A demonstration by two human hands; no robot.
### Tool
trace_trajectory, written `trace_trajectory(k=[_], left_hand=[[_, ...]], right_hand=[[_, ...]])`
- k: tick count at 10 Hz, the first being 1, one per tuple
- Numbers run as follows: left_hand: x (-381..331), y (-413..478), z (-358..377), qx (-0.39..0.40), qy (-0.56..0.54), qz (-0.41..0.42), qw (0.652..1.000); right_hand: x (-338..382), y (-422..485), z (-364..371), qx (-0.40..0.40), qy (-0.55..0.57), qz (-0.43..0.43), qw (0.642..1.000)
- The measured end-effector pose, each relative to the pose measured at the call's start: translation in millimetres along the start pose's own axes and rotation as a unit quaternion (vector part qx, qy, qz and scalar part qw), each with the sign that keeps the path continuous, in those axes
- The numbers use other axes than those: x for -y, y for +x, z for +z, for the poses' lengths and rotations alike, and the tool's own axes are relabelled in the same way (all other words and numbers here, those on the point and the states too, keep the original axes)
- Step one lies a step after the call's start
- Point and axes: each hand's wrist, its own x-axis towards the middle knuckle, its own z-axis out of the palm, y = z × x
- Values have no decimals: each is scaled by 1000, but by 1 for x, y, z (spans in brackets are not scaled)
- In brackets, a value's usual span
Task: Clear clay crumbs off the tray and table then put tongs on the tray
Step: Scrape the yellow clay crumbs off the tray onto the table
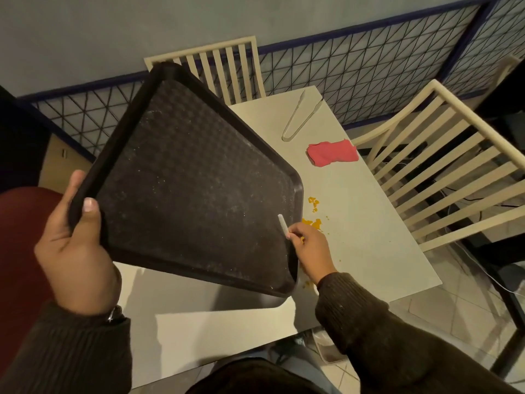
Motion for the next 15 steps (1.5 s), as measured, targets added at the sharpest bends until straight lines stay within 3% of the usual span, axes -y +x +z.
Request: trace_trajectory(k=[1, 2, 5, 6, 8, 9, 10, 11, 12, 15], left_hand=[[-7, -4, 8, 21, 9, 22, 999], [-10, -2, 11, 23, 18, 16, 999], [-8, 1, 11, 20, -6, -2, 1000], [-10, 2, 13, 11, -93, 12, 996], [-10, 3, 6, 15, -93, 26, 995], [-13, -3, 11, 5, -85, 22, 996], [-17, -8, 17, -27, -67, 31, 997], [-18, -9, 17, -39, -48, 25, 998], [-19, -6, 11, -26, 1, 14, 1000], [-25, -7, 6, -18, 15, 7, 1000]], right_hand=[[4, -24, -7, 130, -5, -35, 991], [6, -42, -7, 163, 8, -23, 986], [-4, -55, 14, 155, -114, -110, 975], [-9, -51, 12, 151, -155, -122, 969], [-15, -24, 4, 45, -47, 0, 998], [-10, -15, 3, 15, 8, 11, 1000], [-8, -21, -8, 80, 16, -39, 996], [-18, -34, -19, 196, -56, -110, 973], [-32, -39, -25, 234, -107, -121, 959], [-51, -13, -43, 179, -211, -58, 959]])
